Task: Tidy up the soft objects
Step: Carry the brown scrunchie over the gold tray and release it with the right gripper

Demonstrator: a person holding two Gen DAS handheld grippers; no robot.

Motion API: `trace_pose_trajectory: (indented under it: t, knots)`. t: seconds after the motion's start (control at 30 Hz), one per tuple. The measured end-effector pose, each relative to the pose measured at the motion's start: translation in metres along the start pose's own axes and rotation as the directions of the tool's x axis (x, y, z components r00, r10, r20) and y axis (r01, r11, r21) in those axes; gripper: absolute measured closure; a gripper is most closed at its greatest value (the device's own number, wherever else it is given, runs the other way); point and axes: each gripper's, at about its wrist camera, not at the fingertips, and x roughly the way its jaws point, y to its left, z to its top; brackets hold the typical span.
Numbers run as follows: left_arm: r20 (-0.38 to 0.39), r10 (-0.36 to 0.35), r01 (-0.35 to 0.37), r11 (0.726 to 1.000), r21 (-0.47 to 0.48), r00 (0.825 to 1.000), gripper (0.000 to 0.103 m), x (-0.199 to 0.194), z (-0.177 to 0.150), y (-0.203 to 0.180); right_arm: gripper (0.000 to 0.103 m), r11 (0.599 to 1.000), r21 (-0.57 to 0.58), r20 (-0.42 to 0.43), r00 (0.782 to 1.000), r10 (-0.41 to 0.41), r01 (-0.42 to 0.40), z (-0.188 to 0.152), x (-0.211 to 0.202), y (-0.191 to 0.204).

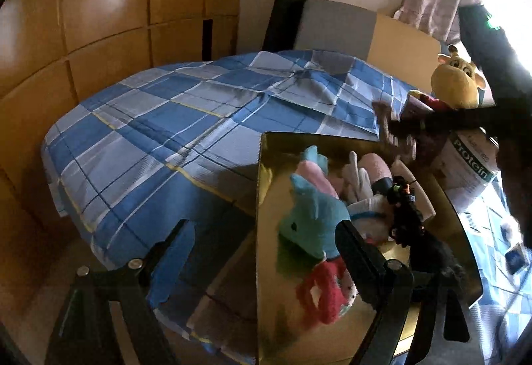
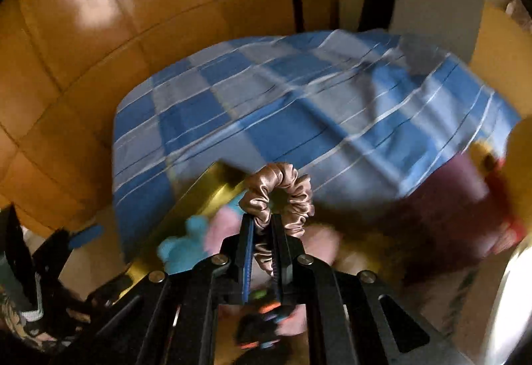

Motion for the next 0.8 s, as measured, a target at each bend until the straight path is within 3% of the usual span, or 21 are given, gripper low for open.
trace_pose_trajectory:
  t: [0.1, 0.27, 0.8]
  knots:
    - [0.003, 0.022, -0.022, 1.0, -0.003, 1.0, 0.01, -0.001, -0.001, 0.002, 0.095, 1.0, 0.011, -0.016, 1.0, 0.027, -0.027, -0.022, 0.007, 0.012]
    - [0.008, 0.03, -0.03, 0.999, -0.011, 1.0, 0.01, -0.003, -0.002, 0.003, 0.095, 0.998, 0.051, -0.036, 0.998, 0.048, -0.046, -0.055, 0.011, 0.022]
    - [0.026, 0.017, -0.018, 0.998, 0.057, 1.0, 0.01, -0.015, -0.006, -0.019, 0.095, 0.994, 0.085, -0.095, 0.993, -0.065, 0.073, -0.137, 0.024, 0.043]
